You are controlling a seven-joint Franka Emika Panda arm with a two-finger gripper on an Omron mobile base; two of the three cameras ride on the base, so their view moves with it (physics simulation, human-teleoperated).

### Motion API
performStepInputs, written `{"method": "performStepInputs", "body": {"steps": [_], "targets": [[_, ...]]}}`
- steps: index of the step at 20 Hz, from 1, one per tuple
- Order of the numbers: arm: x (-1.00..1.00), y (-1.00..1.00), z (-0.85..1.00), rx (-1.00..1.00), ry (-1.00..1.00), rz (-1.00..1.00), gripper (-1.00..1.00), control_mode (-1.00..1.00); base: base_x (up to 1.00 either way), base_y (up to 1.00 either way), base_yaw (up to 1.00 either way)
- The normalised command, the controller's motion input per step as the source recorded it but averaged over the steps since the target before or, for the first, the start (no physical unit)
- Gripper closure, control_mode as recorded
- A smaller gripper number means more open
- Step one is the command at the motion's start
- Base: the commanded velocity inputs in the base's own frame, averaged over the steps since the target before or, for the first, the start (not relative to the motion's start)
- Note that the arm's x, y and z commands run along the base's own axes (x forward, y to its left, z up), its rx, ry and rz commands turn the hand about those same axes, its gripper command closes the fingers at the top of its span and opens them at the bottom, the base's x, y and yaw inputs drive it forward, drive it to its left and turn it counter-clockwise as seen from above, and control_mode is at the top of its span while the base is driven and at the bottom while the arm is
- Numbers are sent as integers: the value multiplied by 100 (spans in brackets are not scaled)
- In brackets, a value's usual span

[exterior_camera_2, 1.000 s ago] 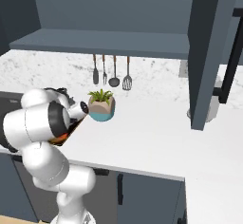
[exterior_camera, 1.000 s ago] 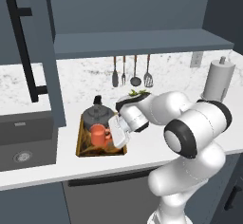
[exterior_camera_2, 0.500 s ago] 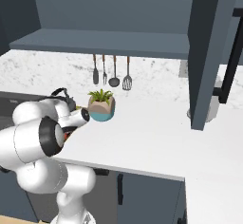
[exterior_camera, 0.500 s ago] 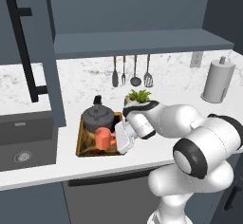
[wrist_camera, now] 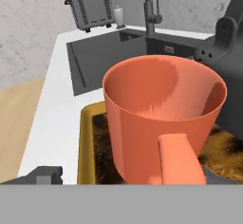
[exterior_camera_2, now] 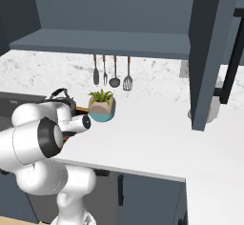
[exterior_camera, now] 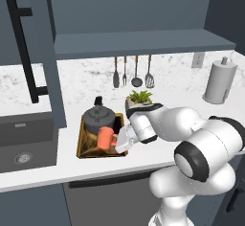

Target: Pick the kettle from the counter and place it on the tray. Then pick the mug from the cabinet and place it on the tray. Then close the cabinet doors.

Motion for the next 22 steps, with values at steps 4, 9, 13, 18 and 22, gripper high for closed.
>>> {"method": "performStepInputs", "body": {"steps": [4,9,13,18,22], "targets": [[-8,3,-14,0,-10,-14,-100,-100,0,0,0],[2,36,-16,-11,-7,-8,-100,-100,0,0,0],[19,19,-4,-8,2,-6,-100,-100,0,0,0],[11,0,0,0,-1,-11,-100,-100,0,0,0],[0,-1,0,0,-3,-17,-100,-100,0,0,0]]}}
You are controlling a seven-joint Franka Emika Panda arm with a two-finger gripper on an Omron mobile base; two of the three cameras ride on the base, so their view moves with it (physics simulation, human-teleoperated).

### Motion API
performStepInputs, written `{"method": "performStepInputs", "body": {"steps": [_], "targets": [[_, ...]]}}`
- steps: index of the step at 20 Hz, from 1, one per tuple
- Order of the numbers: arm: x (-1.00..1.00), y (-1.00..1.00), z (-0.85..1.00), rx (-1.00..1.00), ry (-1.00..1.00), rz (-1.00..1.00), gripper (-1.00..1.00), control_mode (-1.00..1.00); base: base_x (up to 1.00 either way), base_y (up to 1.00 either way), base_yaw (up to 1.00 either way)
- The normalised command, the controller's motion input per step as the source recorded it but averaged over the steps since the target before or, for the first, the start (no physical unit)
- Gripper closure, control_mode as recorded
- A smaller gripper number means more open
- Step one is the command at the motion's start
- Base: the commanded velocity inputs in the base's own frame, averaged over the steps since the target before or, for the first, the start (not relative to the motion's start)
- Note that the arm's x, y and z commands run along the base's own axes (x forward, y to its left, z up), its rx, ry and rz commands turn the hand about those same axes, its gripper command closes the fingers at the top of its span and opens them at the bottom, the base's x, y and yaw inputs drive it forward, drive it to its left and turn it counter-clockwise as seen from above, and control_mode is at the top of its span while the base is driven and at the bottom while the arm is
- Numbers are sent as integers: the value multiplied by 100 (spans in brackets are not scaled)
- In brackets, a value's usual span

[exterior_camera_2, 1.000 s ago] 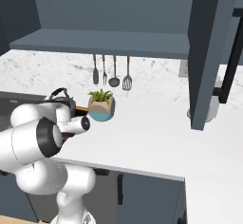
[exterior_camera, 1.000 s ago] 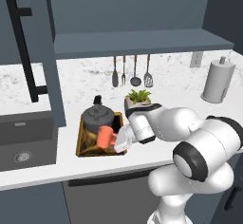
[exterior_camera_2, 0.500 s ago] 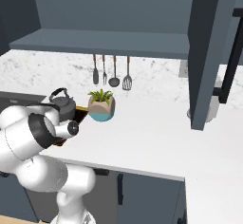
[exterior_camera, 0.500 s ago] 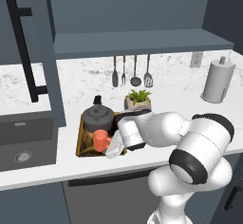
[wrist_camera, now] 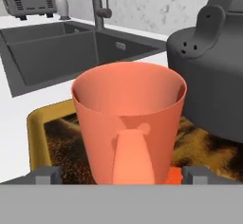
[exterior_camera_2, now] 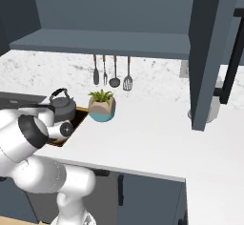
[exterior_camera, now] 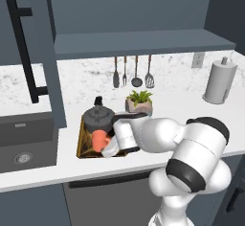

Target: Pick the kettle from the counter and place it on the tray. Then pick the mug from the cabinet and place it on the tray. Then close the cabinet doors.

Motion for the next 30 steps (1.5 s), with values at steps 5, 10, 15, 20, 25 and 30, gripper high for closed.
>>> {"method": "performStepInputs", "body": {"steps": [5,10,15,20,25,30], "targets": [[-3,-8,23,0,-3,-16,-100,-100,0,0,0],[-6,-42,95,0,5,-7,-100,-100,0,0,0],[-13,-58,100,0,25,-4,-100,-100,0,0,0],[-8,-60,94,-6,52,-13,-100,-100,0,0,0],[-1,-75,9,1,22,-21,-100,-100,0,0,0],[0,-39,-1,2,0,-7,-100,-100,0,0,0]]}}
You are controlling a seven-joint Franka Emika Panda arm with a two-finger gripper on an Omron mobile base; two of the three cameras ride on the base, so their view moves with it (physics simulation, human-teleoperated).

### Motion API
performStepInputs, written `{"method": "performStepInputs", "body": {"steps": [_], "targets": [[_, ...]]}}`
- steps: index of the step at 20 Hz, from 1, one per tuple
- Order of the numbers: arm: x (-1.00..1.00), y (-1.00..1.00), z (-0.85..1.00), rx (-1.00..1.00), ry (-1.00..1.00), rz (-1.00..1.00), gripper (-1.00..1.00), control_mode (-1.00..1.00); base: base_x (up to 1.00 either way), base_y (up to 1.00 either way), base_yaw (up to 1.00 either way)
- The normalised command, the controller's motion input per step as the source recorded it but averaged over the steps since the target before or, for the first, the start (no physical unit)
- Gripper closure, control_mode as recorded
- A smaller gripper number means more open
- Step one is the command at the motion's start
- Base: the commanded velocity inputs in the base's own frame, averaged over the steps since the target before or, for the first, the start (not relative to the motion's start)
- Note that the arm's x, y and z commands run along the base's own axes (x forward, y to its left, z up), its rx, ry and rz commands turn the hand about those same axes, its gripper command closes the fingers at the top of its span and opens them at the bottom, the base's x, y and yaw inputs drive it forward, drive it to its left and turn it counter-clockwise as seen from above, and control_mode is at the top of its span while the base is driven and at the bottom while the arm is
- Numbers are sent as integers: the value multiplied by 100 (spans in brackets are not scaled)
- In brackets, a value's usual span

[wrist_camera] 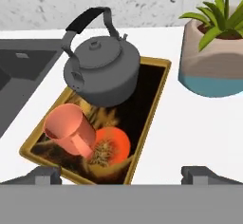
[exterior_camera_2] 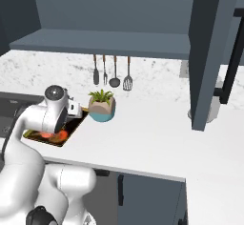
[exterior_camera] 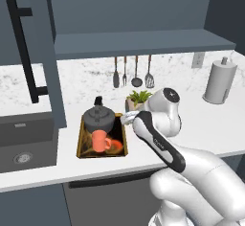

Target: Pick the kettle from the counter and place it on the tray. Then pick the mug from the cabinet and place it on the tray. Then close the cabinet doors.

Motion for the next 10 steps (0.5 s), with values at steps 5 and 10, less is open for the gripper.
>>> {"method": "performStepInputs", "body": {"steps": [5,10], "targets": [[-6,-94,0,3,0,-45,-100,-100,0,0,0],[0,-100,0,9,0,-56,-100,-100,0,0,0]]}}
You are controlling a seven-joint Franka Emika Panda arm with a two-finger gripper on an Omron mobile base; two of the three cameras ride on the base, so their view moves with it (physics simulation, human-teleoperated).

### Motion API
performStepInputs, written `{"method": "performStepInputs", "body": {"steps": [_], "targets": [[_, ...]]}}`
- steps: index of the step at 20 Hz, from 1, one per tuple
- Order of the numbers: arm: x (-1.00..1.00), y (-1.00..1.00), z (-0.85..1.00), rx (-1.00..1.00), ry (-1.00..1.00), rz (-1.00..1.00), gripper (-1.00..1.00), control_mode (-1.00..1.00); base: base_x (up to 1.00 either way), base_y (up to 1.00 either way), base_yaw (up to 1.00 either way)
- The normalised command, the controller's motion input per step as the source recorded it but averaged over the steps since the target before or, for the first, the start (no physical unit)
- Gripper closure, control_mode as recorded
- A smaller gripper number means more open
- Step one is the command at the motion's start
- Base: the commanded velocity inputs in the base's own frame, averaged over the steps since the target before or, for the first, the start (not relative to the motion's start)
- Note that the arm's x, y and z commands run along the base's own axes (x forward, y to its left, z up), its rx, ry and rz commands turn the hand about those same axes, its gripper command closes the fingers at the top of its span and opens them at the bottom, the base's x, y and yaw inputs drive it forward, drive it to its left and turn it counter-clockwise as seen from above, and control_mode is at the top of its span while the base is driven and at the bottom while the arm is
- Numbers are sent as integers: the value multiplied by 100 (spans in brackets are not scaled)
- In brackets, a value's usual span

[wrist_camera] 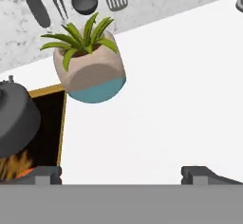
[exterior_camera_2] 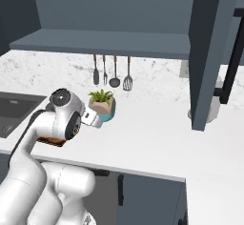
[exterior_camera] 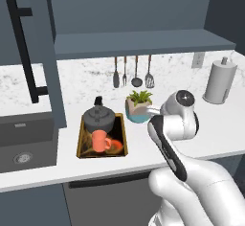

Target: Pick the kettle from the counter and place it on the tray. Then pick the mug from the cabinet and place it on the tray. Then close the cabinet doors.

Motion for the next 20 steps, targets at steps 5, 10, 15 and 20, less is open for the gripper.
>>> {"method": "performStepInputs", "body": {"steps": [5,10,15,20], "targets": [[-12,-100,0,20,-2,-29,-100,-100,0,0,0],[-9,-82,0,22,0,-5,-100,-100,0,0,0],[-13,-72,0,24,-6,-1,-100,-100,0,0,0],[0,-55,0,13,-7,-9,-100,-100,0,0,0]]}}
